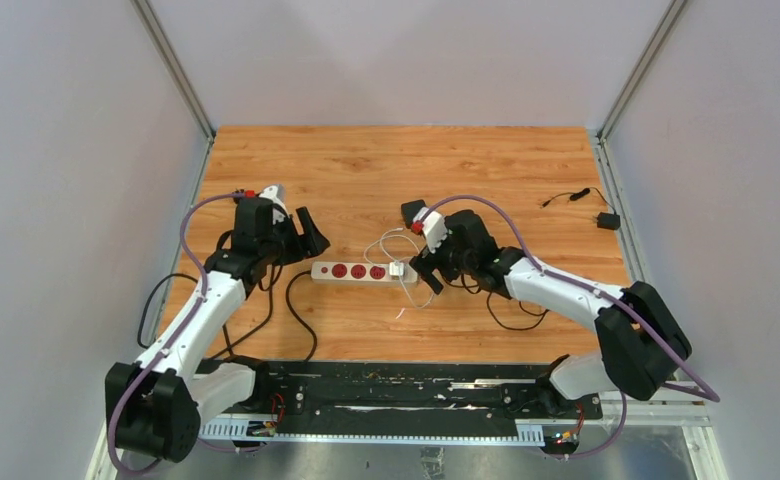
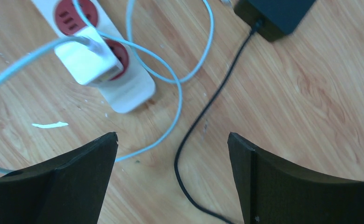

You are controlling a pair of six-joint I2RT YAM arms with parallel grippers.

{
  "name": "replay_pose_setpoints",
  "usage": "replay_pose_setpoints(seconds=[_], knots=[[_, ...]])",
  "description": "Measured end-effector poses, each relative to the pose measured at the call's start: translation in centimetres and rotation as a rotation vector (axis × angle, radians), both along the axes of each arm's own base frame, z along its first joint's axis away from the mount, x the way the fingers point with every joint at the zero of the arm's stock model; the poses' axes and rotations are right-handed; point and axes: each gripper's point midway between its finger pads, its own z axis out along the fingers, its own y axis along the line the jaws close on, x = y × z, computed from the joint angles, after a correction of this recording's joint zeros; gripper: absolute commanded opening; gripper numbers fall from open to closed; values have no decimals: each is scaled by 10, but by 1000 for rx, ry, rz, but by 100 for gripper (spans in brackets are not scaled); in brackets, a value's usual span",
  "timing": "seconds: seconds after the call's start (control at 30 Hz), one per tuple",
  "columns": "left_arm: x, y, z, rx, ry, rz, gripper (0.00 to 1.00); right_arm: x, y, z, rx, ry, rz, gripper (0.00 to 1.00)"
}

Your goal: Insert the plug

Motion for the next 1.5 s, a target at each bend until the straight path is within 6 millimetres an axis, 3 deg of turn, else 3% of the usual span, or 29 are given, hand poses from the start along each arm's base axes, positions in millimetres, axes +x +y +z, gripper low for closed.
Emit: replay_pose_setpoints(seconds=[0.17,0.27,0.43,0.6,0.83,1.03,1.3,1.5], knots=[[1,-11,24,-64,-42,-26,79,0,-27,-5,-10,85,-182,91],[-3,-29,27,-118,-31,-68,77,1,-30,12,109,179,-313,88],[-13,-82,22,-202,10,-218,68,4,-18,39,390,381,-442,73],[-18,-115,2,-250,89,-296,60,-12,5,19,462,632,-465,63],[-16,-139,-17,-276,153,-332,47,-17,24,8,522,787,-467,57],[-9,-155,-29,-285,192,-351,41,-11,34,5,560,824,-459,51],[-8,-160,-42,-283,227,-356,38,-9,42,-13,550,882,-471,50],[-11,-163,-51,-276,251,-362,36,-7,48,-9,568,881,-449,45]])
